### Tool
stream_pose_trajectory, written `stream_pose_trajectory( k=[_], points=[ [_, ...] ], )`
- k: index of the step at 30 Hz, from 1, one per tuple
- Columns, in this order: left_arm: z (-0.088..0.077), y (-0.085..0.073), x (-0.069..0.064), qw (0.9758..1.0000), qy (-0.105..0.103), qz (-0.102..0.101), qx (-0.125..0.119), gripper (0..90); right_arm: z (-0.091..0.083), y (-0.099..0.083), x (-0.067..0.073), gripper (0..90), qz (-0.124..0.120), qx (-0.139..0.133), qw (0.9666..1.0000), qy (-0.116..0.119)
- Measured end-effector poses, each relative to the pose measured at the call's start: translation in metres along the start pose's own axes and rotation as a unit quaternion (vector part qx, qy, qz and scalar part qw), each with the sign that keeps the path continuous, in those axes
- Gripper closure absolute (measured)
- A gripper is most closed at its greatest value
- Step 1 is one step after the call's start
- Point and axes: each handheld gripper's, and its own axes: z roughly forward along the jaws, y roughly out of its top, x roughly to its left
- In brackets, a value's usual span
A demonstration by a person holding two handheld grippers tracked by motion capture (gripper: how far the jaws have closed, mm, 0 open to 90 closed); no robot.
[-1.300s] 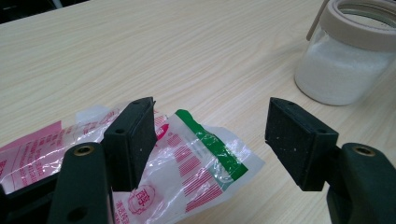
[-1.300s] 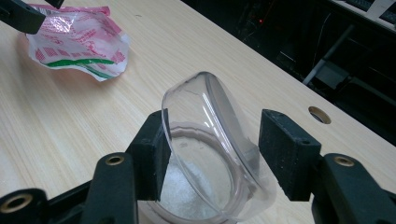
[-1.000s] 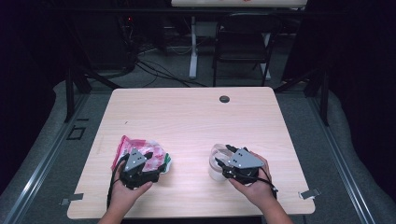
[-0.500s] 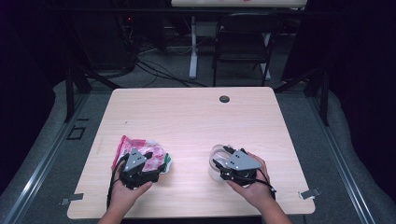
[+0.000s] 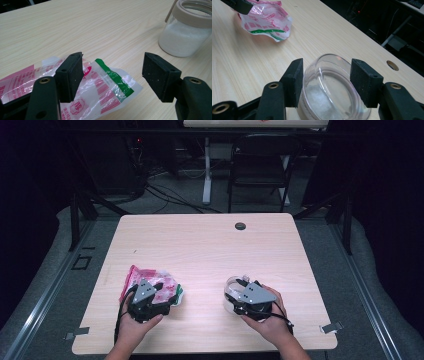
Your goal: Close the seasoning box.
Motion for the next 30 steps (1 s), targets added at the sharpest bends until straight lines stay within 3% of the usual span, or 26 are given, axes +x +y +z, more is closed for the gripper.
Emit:
stream_pose_trajectory(
  k=[16,30],
  points=[
    [-0.0001,-0.0001,0.0005,1.0000,0.001,0.001,0.001,33.1,-0.0004,0.0020,0.0020,44.4,0.002,-0.005,0.9999,0.009],
    [-0.0005,-0.0003,0.0019,1.0000,0.004,-0.001,0.001,33.2,-0.0066,0.0039,-0.0052,44.4,0.015,-0.015,0.9998,0.005]
  ],
)
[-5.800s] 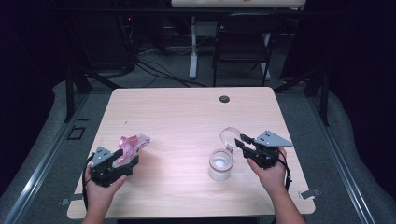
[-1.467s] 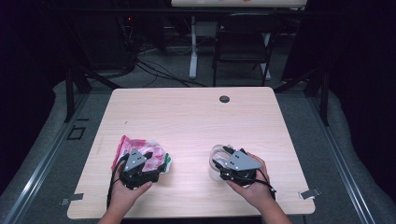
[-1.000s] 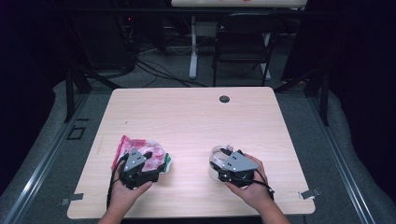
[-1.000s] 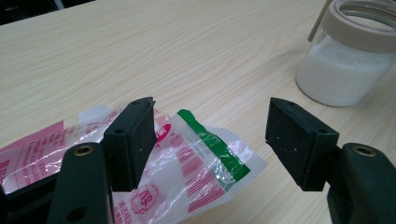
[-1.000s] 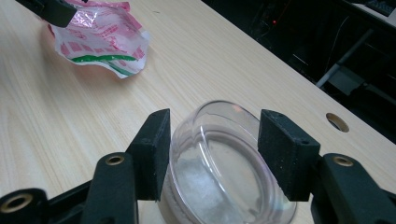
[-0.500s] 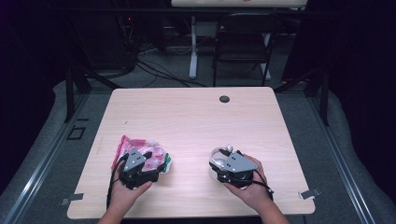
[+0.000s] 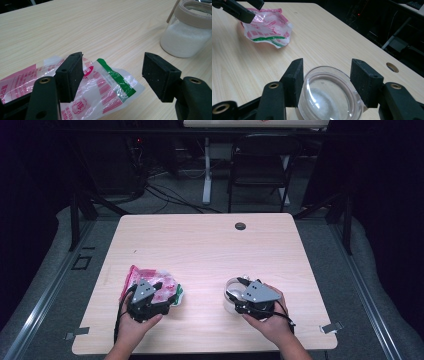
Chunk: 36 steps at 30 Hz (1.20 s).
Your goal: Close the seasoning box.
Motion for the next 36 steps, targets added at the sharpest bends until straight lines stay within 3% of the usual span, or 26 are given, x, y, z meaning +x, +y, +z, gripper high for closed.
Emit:
stream_pose_trajectory(
  k=[9,21,28,32,36],
  points=[
    [0.000,0.000,0.003,1.0000,0.004,-0.006,-0.005,33.2,-0.008,-0.001,-0.013,44.4,0.021,-0.008,0.9997,-0.013],
    [0.002,0.002,0.010,0.9998,0.006,-0.014,-0.008,33.3,-0.021,-0.016,-0.039,44.4,0.064,-0.003,0.9966,-0.052],
    [0.004,0.004,0.012,0.9998,0.007,-0.015,-0.008,33.4,-0.024,-0.034,-0.055,44.6,0.107,0.013,0.9904,-0.087],
    [0.005,0.004,0.012,0.9998,0.008,-0.014,-0.007,33.5,-0.021,-0.050,-0.062,44.8,0.126,0.035,0.9843,-0.119],
    [0.006,0.004,0.013,0.9999,0.009,-0.013,-0.006,33.6,-0.018,-0.059,-0.067,44.9,0.144,0.050,0.9809,-0.121]
  ],
)
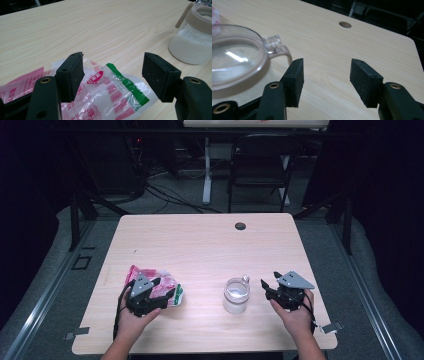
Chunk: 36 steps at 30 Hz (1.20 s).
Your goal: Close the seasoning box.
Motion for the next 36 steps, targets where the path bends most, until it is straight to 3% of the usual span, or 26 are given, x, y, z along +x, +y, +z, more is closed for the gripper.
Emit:
stream_pose_trajectory(
  k=[11,14,17,36],
  points=[
    [0.003,-0.002,0.001,1.0000,0.004,0.002,0.006,33.6,0.016,-0.022,-0.015,45.7,0.033,0.046,0.9983,-0.015],
    [0.004,-0.002,0.001,1.0000,0.005,0.001,0.008,33.7,0.020,-0.025,-0.013,45.8,0.025,0.057,0.9979,-0.016],
    [0.005,-0.002,0.000,1.0000,0.006,0.000,0.008,33.8,0.022,-0.025,-0.011,45.7,0.017,0.059,0.9980,-0.013],
    [0.010,-0.004,-0.001,0.9997,0.007,0.008,0.022,33.8,0.028,-0.028,-0.010,45.6,0.026,0.064,0.9976,-0.004]
  ],
)
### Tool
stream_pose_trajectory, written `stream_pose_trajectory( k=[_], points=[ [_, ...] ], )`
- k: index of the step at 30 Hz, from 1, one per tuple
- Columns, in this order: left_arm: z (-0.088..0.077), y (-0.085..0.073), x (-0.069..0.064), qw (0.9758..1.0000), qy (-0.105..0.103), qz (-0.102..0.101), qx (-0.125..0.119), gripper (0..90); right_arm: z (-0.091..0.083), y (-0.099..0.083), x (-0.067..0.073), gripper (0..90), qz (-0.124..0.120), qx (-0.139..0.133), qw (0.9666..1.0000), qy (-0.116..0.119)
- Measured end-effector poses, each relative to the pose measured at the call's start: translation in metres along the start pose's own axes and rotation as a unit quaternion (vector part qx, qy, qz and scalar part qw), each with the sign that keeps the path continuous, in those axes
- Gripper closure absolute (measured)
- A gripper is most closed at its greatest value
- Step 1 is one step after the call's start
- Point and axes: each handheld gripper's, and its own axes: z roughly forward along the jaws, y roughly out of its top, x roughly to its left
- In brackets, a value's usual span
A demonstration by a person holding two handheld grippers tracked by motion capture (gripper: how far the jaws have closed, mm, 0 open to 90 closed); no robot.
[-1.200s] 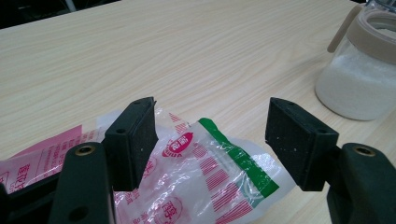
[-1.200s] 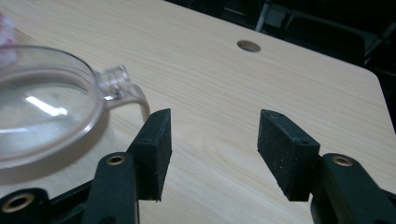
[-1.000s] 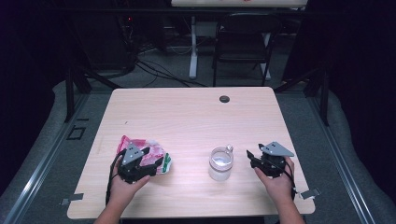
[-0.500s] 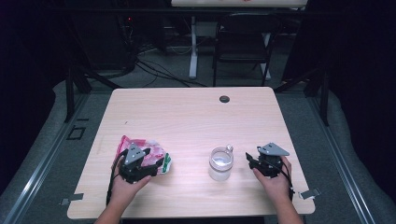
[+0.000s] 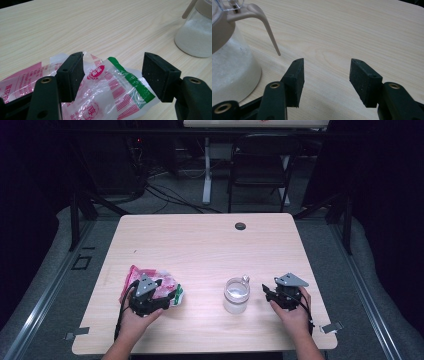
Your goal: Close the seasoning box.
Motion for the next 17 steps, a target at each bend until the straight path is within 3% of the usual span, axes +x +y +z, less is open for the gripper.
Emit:
stream_pose_trajectory(
  k=[7,13,17],
  points=[
    [0.0022,-0.0004,0.0013,0.9999,0.006,-0.005,0.009,34.2,0.0000,0.0003,0.0018,45.5,0.000,0.000,1.0000,0.000],
    [0.0050,-0.0002,0.0015,0.9999,0.008,-0.005,0.012,34.4,-0.0024,0.0009,-0.0039,44.8,0.069,-0.017,0.9966,0.043],
    [0.0043,0.0006,0.0016,0.9999,0.011,-0.006,0.010,34.4,-0.0030,-0.0008,-0.0065,44.9,0.059,-0.005,0.9978,0.028]
  ],
)
